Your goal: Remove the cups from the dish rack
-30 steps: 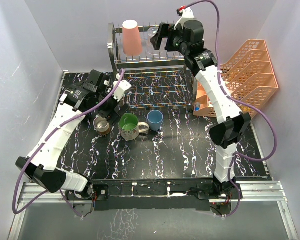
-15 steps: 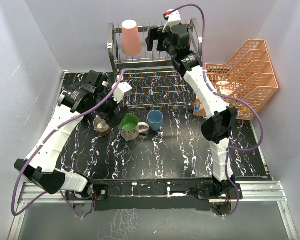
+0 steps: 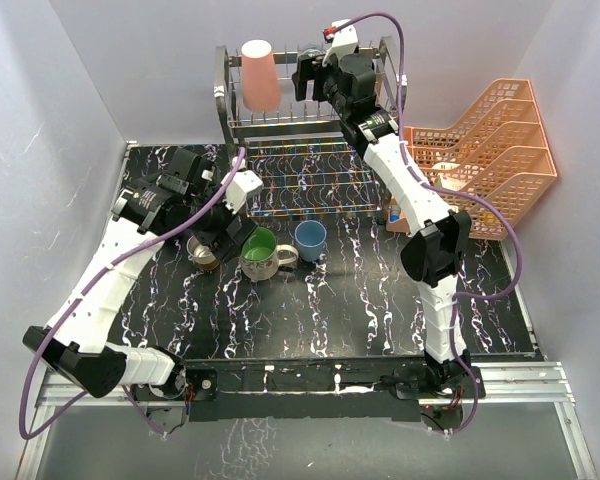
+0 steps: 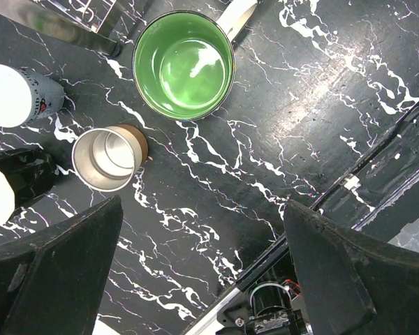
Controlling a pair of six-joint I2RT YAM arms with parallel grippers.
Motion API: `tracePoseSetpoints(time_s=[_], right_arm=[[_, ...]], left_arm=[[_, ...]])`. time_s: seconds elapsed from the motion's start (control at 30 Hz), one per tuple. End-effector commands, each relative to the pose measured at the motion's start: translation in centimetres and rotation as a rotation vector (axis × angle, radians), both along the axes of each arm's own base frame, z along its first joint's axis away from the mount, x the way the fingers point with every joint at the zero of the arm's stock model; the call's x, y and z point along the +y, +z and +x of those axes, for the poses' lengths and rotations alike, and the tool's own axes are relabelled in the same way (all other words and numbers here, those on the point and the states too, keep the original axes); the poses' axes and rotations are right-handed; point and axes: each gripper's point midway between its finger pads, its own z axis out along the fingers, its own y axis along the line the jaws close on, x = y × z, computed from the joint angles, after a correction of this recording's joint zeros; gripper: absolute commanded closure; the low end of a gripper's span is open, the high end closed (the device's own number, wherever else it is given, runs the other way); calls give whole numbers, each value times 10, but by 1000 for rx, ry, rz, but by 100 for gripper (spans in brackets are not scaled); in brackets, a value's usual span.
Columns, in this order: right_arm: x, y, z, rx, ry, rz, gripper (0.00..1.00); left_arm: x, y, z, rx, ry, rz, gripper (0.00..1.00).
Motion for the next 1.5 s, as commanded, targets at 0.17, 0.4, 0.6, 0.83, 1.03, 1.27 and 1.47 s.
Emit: tracePoseSetpoints(time_s=[0.17, 0.4, 0.6, 0.83, 1.03, 1.27, 1.47], right_arm=[[-9, 128, -51, -272, 60, 157, 57], [-24, 170, -80, -328, 98, 242, 62], [-31, 189, -116, -321, 169, 287, 64], [-36, 173, -190, -191, 313, 385, 70], [-34, 124, -257, -25, 469, 518, 72], [-29, 56, -307, 259, 578, 706, 77], [-34, 7, -327, 466, 569, 945, 79]], left_arm=[[-2, 10, -2, -39, 3, -36, 3], [-10, 27, 3, -118, -32, -95, 3], [-22, 44, 5, -192, -88, -172, 3], [-37, 91, 27, -506, -179, -280, 3], [-55, 131, 36, -815, -337, -346, 3], [-86, 132, 36, -877, -477, -418, 7], [-117, 125, 25, -945, -564, -404, 13]])
